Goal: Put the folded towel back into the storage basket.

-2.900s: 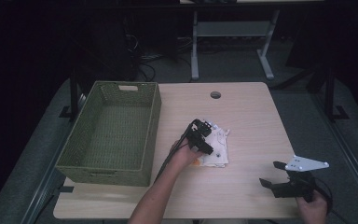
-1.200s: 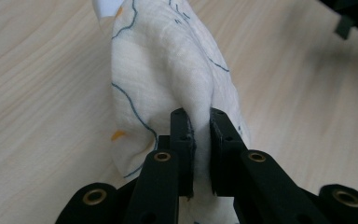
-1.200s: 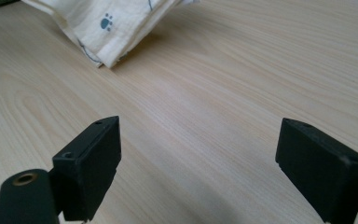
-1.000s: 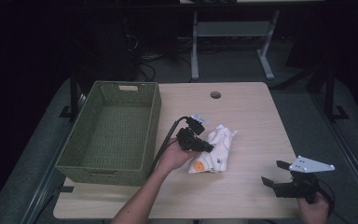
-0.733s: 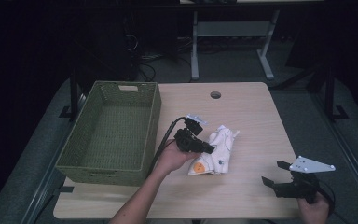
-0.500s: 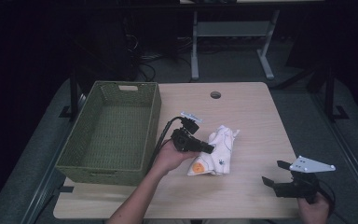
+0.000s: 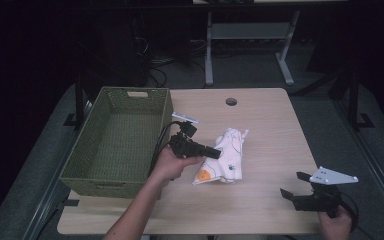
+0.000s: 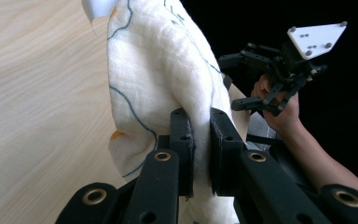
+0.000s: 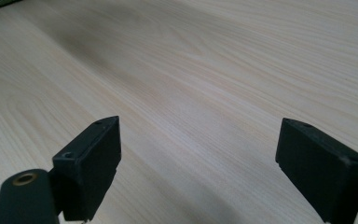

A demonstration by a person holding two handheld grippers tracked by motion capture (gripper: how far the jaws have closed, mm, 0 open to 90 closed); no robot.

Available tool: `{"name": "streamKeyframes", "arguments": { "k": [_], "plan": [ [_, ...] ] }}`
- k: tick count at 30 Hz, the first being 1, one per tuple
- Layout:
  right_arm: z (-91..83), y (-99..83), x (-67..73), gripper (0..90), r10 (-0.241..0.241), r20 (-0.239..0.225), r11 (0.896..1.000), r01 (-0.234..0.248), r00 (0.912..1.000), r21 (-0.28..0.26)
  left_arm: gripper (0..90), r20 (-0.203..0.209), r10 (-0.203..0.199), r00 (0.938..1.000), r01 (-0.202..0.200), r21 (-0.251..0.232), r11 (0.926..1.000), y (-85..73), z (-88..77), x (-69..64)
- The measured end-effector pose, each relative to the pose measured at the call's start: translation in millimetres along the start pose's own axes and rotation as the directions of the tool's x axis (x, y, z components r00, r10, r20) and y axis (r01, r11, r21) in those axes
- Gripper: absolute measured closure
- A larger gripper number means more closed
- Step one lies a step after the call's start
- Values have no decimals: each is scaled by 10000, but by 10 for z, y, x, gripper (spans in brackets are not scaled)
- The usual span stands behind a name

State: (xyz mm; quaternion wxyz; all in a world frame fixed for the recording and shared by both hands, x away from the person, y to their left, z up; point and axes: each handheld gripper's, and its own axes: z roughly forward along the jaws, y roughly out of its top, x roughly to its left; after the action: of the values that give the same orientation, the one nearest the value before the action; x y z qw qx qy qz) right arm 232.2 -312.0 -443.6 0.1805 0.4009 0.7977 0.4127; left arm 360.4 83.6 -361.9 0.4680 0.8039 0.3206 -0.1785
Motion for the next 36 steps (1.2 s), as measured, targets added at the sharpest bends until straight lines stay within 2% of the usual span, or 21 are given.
{"name": "streamKeyframes", "arguments": {
  "k": [6,11,19,23,36],
  "plan": [
    [9,6,17,135,-61,16,9999,61,10000,82,821,465,-172,9988,184,-247,9995,-46,-114,-1],
    [19,4,6,135,-56,39,9999,56,10000,105,821,462,-186,9988,197,-224,9996,-69,-198,2],
    [31,1,-1,135,-42,51,9999,41,10000,160,821,337,-237,9992,254,-510,9984,-62,-420,-1],
    [32,0,-10,135,-39,59,9998,38,10000,172,821,505,-291,9983,327,-717,9969,-38,-516,1],
    [58,-17,-53,135,141,181,9996,-145,9997,235,821,569,-351,9978,405,-968,9945,40,-747,50]
  ]
}}
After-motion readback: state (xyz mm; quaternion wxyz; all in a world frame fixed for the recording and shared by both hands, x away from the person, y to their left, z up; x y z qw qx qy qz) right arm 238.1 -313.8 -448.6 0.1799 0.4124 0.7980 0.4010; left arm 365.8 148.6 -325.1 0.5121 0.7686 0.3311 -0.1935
